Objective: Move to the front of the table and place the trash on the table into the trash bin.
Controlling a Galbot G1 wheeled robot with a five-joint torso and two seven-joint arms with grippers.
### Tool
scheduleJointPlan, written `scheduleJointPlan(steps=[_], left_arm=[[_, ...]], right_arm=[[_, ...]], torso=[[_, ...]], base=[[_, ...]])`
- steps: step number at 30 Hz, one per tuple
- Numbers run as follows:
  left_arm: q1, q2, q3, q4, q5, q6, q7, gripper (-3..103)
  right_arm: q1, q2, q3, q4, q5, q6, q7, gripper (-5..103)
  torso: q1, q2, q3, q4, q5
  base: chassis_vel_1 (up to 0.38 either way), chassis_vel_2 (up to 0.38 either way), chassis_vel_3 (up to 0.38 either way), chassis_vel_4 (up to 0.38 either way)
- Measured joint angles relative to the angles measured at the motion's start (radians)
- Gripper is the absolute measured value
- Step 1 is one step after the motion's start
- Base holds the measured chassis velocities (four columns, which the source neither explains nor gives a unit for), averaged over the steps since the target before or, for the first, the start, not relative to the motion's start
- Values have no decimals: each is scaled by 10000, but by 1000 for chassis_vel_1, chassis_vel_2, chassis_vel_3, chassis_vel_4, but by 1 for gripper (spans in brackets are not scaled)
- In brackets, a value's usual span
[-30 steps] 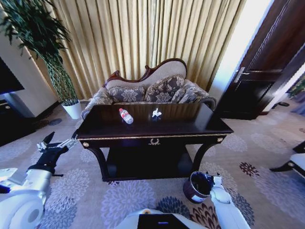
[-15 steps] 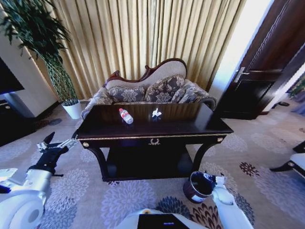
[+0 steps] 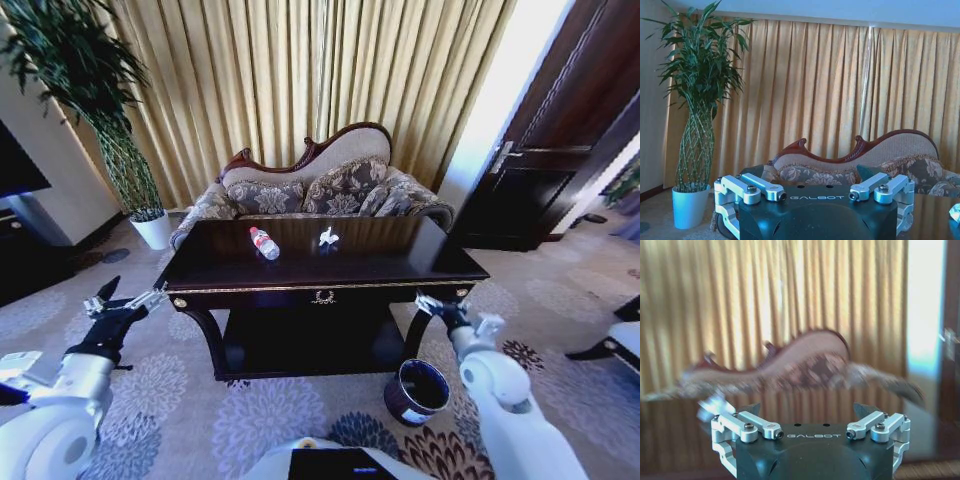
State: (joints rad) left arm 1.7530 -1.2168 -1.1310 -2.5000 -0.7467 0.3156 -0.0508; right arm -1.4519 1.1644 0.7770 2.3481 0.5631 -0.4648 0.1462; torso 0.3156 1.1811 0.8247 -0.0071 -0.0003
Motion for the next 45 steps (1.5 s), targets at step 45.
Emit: scheduleJointPlan(steps=[45], left_arm=[[-99, 64, 201, 0, 52, -26, 90, 100]], right_arm=[[-418, 155, -461, 289, -1023, 739, -1102, 100]], torso=[[4, -3, 3, -2, 3]], base=[[-66, 68, 66, -62]])
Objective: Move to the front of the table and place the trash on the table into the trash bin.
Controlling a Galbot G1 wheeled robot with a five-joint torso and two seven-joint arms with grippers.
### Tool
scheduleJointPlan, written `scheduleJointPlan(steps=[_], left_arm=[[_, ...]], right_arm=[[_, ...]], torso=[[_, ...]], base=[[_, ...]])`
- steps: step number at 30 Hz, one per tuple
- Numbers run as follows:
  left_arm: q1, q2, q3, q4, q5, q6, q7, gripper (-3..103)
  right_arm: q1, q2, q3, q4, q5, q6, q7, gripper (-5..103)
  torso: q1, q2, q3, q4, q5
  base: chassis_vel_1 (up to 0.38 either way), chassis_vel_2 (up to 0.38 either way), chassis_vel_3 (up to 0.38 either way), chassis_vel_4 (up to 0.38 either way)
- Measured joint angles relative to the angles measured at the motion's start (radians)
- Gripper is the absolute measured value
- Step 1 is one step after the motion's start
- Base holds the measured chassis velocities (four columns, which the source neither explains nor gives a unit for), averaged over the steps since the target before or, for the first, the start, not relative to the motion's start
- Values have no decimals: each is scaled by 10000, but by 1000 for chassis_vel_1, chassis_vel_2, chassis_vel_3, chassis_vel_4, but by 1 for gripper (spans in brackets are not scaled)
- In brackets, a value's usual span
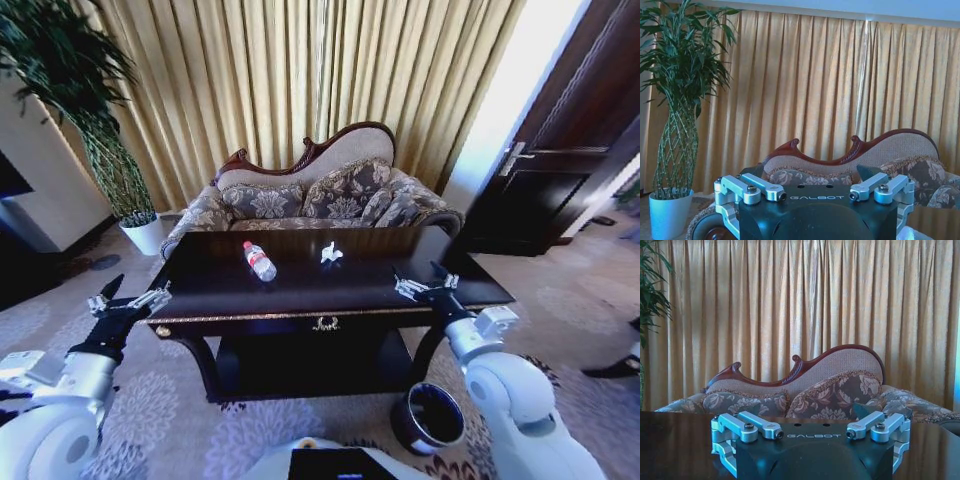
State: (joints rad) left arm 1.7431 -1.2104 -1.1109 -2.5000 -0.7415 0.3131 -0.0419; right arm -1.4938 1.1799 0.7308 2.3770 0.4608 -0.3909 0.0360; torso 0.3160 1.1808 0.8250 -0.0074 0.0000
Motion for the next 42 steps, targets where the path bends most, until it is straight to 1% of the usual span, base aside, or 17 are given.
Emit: scheduleJointPlan(steps=[6, 9, 10, 11, 13, 15, 16, 19, 23, 24, 27, 29, 32, 35, 37, 40, 42], left_arm=[[6, -11, -5, 0, 6, -7, -9, 100], [27, -20, -47, 0, 31, -12, -12, 100], [27, -20, -47, 0, 31, -12, -12, 100], [48, -20, -112, 0, 28, -19, -13, 100], [68, -23, -164, 0, 16, -37, -24, 100], [71, -29, -164, 0, 15, -46, -26, 100], [94, -41, -138, 0, 26, -105, -41, 100], [160, -48, -98, 0, 63, -203, -45, 100], [198, -46, -78, 0, 66, -239, -39, 100], [198, -46, -78, 0, 66, -239, -39, 100], [197, -43, -73, 0, 69, -256, -37, 100], [202, -43, -85, 0, 68, -257, -33, 100], [245, -61, -169, 0, 47, -263, -31, 100], [279, -80, -220, 0, 35, -272, -31, 100], [337, -140, -282, 0, 27, -279, -29, 100], [386, -181, -288, 0, 44, -291, -27, 100], [486, -232, -287, -1, 118, -321, -14, 100]], right_arm=[[-101, -245, -87, -118, 185, 65, 4, 100], [284, -864, -172, -422, 1326, -248, 168, 100], [284, -864, -172, -422, 1326, -248, 168, 100], [645, -1307, -286, -750, 2270, -440, 485, 100], [1095, -1816, -553, -1179, 3139, -645, 893, 100], [1241, -1992, -678, -1289, 3362, -694, 1013, 100], [1543, -2298, -949, -1510, 3625, -757, 1165, 100], [1921, -2570, -1360, -1773, 3727, -803, 1245, 100], [3136, -3026, -2654, -2320, 3890, -1101, 1577, 100], [3136, -3026, -2654, -2320, 3890, -1101, 1577, 100], [4328, -3230, -3740, -2832, 3923, -1160, 1759, 100], [4575, -3249, -3944, -2932, 3956, -1169, 1790, 100], [5617, -3320, -4792, -3369, 4217, -1218, 1900, 100], [5973, -3420, -5151, -3542, 4311, -1226, 1919, 100], [6579, -3588, -5853, -3860, 4399, -1229, 1921, 100], [6853, -3585, -6185, -4054, 4414, -1231, 1929, 100], [7166, -3396, -6592, -4275, 4425, -1272, 2098, 100]], torso=[[-3, 2, -2, -3, 0], [-8, 5, -4, 0, 1], [-8, 5, -4, 0, 1], [-8, 5, -4, 0, 1], [-7, 4, -3, 0, 3], [-6, 3, -2, 1, 4], [-4, 3, -2, 1, 0], [-4, 3, -2, -1, 2], [-6, 4, -2, 0, 2], [-6, 4, -2, 0, 2], [-4, 3, -1, 0, 0], [-4, 2, -2, 0, 1], [-3, 2, -1, 0, 0], [-4, 3, -2, 0, 0], [-4, 2, -2, -1, -2], [-3, 3, -2, 0, 0], [-3, 2, -1, -1, 1]], base=[[-25, 23, 13, -23], [0, 0, 0, 0], [0, 0, 0, 0], [0, 0, 0, 0], [0, 0, 0, 0], [0, 0, 0, 0], [0, 0, 0, 0], [0, 0, 0, 0], [0, 0, 0, 0], [0, 0, 0, 0], [0, 0, 0, 0], [0, 0, 0, 0], [0, 0, 0, 0], [0, 0, 0, 0], [0, 0, 0, 0], [0, 0, 0, 0], [0, 0, 0, 0]])
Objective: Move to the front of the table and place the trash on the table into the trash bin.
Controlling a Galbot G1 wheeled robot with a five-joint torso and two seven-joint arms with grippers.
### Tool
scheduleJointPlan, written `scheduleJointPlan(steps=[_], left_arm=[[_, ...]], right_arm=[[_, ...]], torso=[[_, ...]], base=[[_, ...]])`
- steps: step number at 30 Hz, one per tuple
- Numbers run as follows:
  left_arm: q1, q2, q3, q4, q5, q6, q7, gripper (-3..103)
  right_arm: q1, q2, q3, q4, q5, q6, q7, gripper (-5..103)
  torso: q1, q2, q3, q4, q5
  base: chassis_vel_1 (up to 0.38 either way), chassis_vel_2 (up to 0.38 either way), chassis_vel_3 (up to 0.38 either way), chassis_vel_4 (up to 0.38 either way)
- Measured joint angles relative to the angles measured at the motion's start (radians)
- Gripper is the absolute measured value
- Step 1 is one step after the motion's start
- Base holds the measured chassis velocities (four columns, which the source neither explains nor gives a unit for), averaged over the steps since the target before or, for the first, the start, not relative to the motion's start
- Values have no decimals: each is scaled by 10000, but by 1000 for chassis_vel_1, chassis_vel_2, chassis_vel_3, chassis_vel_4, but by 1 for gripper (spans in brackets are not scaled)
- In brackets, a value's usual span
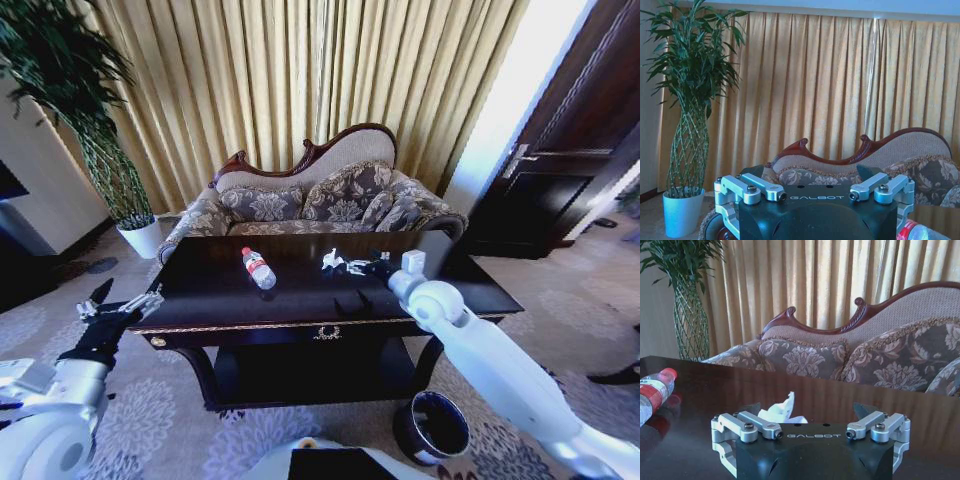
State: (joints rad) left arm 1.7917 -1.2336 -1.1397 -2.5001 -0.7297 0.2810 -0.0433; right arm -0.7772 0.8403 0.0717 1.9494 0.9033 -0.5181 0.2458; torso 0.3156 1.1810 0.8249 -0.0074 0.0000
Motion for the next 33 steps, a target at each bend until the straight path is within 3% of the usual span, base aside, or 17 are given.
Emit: scheduleJointPlan(steps=[16, 33], left_arm=[[71, -75, -98, 1, 40, -72, -12, 100], [12, 1, -71, 1, -81, -82, -2, 100]], right_arm=[[1173, 1091, -1113, -1283, -19, -59, 548, 100], [1387, 1382, -1498, -1820, -273, 258, 579, 100]], torso=[[0, 0, -1, 1, -1], [0, 0, -1, -1, 0]], base=[[0, 0, 0, 0], [0, 0, 0, 0]])
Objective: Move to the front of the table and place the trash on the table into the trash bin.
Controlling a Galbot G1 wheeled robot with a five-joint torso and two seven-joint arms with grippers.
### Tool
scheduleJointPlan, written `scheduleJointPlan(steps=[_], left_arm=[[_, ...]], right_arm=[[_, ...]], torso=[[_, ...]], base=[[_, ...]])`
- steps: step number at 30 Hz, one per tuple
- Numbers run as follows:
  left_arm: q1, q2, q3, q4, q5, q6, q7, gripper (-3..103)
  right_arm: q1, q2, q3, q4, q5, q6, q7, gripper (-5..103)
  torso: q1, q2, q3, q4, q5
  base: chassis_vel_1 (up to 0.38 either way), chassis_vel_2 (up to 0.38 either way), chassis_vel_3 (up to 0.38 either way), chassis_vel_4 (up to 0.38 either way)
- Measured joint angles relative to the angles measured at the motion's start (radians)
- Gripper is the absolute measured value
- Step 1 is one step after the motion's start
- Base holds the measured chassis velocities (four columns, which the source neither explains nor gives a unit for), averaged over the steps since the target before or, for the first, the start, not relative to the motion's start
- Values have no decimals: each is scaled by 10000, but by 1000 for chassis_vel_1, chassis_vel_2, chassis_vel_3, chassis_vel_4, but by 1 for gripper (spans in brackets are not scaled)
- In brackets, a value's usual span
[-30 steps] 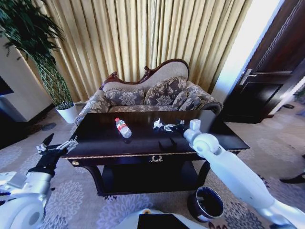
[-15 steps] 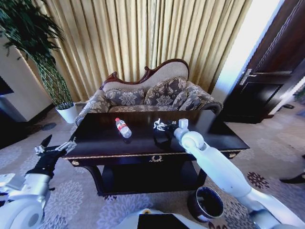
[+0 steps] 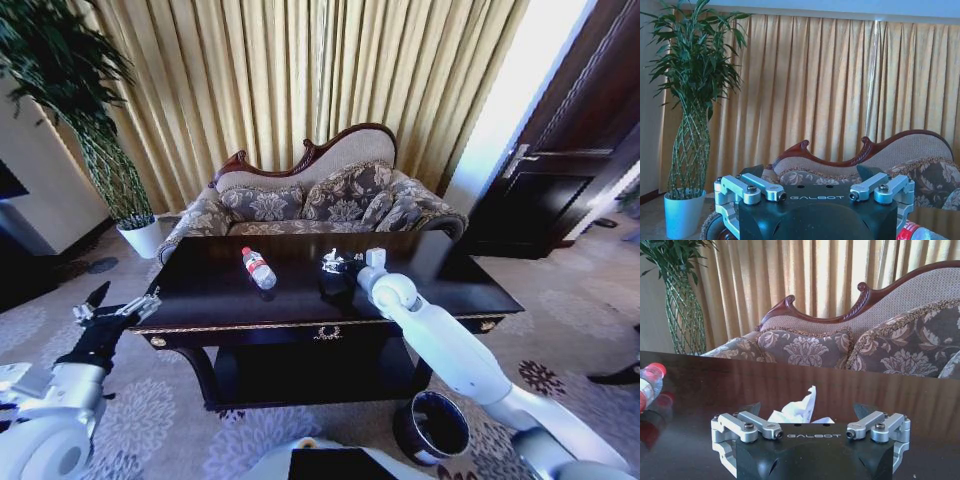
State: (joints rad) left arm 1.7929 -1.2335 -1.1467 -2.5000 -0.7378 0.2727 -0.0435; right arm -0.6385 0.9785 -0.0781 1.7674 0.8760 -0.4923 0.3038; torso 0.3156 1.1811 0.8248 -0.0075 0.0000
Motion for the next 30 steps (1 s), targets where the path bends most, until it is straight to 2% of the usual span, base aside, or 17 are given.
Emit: scheduleJointPlan(steps=[27, 28, 29, 30], left_arm=[[23, -41, -32, 0, -50, -198, -28, 100], [23, -46, -35, 0, -52, -208, -32, 100], [24, -53, -37, 0, -54, -214, -33, 100], [24, -53, -37, 0, -54, -214, -33, 100]], right_arm=[[-80, 489, -83, -453, -295, 31, -11, 100], [-80, 512, -101, -480, -356, 31, -2, 102], [-79, 534, -121, -501, -406, 31, 9, 98], [-79, 534, -121, -501, -406, 31, 9, 98]], torso=[[0, 0, 0, 1, 0], [0, 0, 0, 1, 0], [0, 0, 0, 1, 0], [0, 0, 0, 1, 0]], base=[[0, 0, 0, 0], [0, 0, 0, 0], [0, 0, 0, 0], [0, 0, 0, 0]])
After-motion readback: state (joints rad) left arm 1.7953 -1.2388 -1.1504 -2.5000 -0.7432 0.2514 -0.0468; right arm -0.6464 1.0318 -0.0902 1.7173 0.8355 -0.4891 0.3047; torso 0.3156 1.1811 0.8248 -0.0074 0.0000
